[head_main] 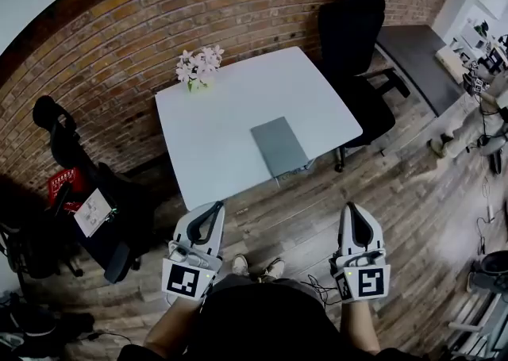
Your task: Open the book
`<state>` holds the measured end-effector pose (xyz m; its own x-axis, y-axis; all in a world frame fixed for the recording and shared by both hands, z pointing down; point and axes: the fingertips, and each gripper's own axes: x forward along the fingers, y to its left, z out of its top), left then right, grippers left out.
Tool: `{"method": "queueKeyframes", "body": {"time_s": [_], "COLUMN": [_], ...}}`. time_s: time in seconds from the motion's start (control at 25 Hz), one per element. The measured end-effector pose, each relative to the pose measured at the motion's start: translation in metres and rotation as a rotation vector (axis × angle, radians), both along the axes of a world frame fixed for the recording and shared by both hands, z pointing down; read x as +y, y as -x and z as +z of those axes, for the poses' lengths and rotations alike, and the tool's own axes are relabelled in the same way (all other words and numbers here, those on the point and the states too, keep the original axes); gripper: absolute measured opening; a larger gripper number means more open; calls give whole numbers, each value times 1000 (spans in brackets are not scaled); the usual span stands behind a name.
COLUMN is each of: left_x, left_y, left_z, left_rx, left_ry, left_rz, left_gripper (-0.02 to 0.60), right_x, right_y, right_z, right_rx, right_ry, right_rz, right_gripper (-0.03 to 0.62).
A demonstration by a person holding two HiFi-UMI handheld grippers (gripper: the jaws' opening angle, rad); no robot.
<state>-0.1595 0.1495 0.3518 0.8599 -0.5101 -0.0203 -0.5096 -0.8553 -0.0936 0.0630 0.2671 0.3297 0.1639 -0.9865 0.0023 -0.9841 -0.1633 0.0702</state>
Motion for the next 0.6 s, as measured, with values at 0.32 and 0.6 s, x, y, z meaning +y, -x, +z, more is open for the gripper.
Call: {"method": "queueKeyframes", "body": {"time_s": [0.32, 0.6], "left_x": [14, 17], "left_y": [-9, -21], "left_z": [2, 26], "left_rx": [-26, -52], "left_ry": [-54, -2], "left_rz": [-50, -57], "left_gripper": [26, 26], "right_x": [12, 18], "right_y": [-9, -18], "right_z": [32, 55], "right_rx": [-142, -205], "right_ry": [27, 68], "right_rz": [-139, -134], "right_gripper": [14, 14]}}
